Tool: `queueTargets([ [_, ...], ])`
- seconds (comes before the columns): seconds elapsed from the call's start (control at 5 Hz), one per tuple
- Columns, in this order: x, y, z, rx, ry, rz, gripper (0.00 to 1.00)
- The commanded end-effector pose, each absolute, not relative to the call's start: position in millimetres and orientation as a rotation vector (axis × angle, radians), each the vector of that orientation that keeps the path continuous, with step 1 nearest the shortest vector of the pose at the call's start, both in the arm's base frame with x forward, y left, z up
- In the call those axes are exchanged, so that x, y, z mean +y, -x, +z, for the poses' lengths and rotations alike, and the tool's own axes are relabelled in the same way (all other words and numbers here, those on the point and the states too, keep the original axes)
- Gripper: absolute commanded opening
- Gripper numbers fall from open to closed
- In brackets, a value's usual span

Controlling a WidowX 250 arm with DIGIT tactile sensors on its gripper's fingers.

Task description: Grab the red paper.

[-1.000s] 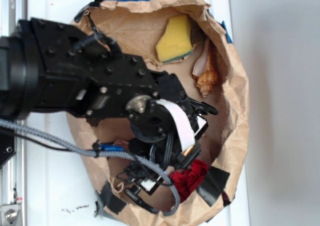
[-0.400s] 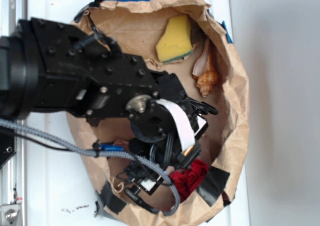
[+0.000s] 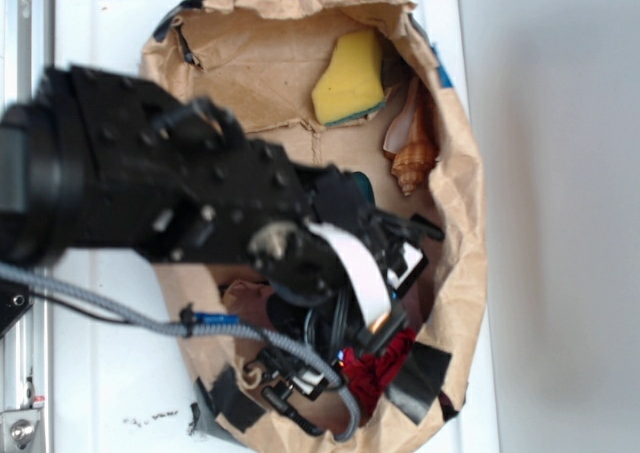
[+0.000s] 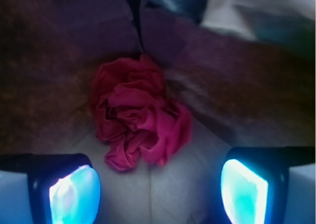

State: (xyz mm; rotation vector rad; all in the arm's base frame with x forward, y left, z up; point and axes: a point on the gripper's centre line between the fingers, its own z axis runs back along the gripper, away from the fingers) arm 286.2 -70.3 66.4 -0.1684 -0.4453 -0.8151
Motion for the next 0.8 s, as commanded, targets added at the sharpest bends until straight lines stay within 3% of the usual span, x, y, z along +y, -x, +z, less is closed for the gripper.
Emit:
queueTargets([
  [0.0, -90, -287, 61, -0.433, 0.160, -0.898, 1.00],
  [0.6, -94, -301, 65, -0.476, 0.139, -0.854, 1.00],
])
